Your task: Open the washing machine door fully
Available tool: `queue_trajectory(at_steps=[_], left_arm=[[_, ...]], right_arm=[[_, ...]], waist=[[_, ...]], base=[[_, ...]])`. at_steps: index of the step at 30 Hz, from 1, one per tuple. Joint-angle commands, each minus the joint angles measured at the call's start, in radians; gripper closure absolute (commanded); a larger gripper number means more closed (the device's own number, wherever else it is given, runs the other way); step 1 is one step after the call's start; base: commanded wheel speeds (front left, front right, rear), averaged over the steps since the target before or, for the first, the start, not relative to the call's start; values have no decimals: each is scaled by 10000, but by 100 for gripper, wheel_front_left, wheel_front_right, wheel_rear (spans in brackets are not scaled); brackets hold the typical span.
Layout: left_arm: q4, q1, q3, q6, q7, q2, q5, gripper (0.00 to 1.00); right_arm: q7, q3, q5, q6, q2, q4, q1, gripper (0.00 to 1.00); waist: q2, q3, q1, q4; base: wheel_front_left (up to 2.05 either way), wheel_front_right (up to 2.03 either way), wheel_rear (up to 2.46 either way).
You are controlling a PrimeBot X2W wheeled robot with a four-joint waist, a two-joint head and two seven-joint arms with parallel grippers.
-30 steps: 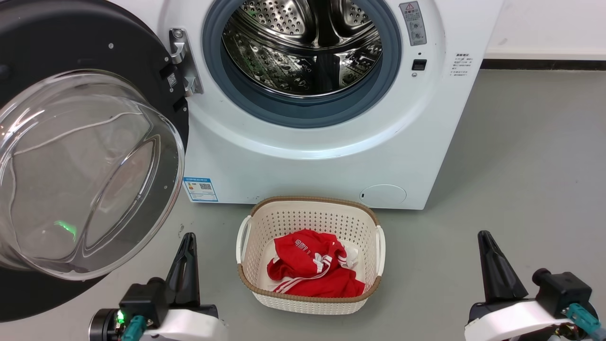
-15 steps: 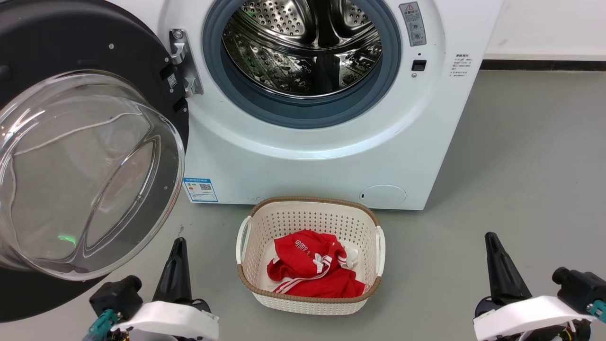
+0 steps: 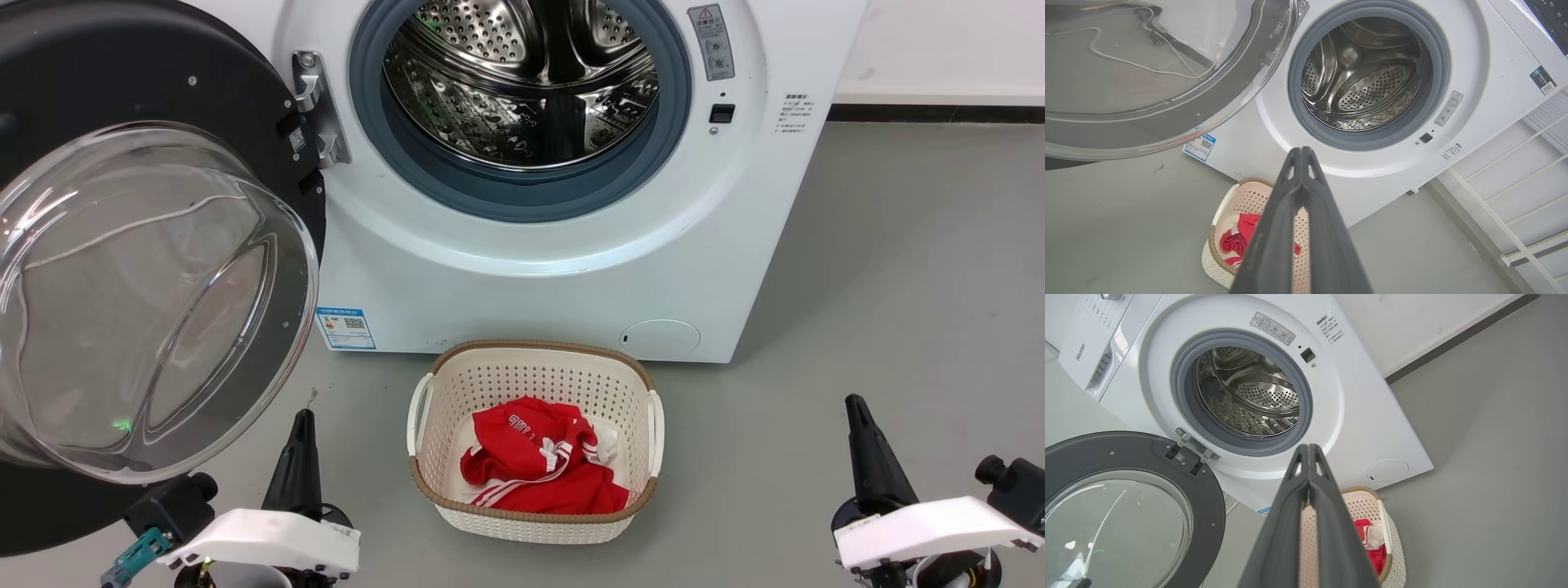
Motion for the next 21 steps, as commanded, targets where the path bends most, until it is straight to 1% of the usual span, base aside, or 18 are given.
queue_trajectory(at_steps=[1,21], left_arm=[[-70,-306,69,-41,52,65,-300,100],[253,-535,360,-325,700,88,-3064,100]], right_arm=[[45,-36,317,1,-81,-84,-319,100],[624,-202,3006,0,-120,160,-531,100]], waist=[[0,-1,0,0],[0,-24,0,-5]], base=[[0,0,0],[0,0,0]])
